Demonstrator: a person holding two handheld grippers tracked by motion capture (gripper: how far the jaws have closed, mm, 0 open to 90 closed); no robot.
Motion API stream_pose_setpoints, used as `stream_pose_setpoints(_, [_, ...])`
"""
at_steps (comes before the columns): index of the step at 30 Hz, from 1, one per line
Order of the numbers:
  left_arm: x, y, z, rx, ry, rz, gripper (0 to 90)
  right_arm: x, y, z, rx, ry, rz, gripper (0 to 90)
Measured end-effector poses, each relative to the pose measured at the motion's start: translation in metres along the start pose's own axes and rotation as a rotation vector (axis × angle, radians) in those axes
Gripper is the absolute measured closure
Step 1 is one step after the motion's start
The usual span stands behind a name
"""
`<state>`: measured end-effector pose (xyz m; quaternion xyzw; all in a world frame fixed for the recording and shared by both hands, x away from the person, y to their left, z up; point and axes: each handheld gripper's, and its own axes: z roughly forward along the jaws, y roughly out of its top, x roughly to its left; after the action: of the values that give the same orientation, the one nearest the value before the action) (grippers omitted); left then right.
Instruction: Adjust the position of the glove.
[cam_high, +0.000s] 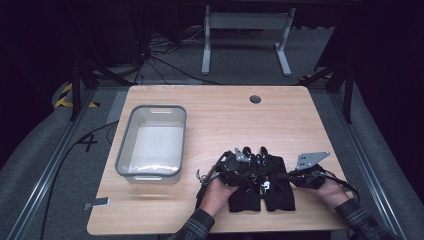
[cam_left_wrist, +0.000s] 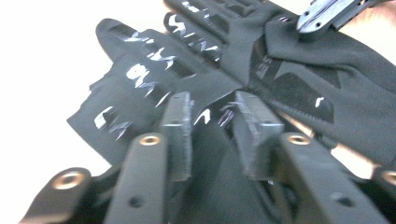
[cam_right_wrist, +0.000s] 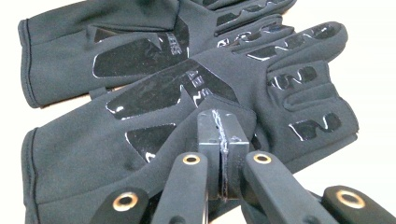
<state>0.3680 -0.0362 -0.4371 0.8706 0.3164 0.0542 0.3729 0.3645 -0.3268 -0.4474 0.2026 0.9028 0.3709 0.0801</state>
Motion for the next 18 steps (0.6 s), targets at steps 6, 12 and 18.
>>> stream_pose_setpoints(6, [0.011, -0.017, -0.011, 0.015, 0.020, -0.061, 52.7, -0.001, -0.004, -0.006, -0.002, -0.008, 0.003, 90.0])
stream_pose_setpoints(12, [0.011, -0.021, -0.004, 0.047, 0.019, -0.080, 48.6, -0.002, -0.008, -0.006, 0.014, -0.014, 0.009, 90.0])
stream_pose_setpoints(18, [0.010, -0.023, 0.002, 0.073, 0.045, -0.082, 46.4, 0.000, -0.009, -0.002, 0.038, -0.013, -0.002, 90.0])
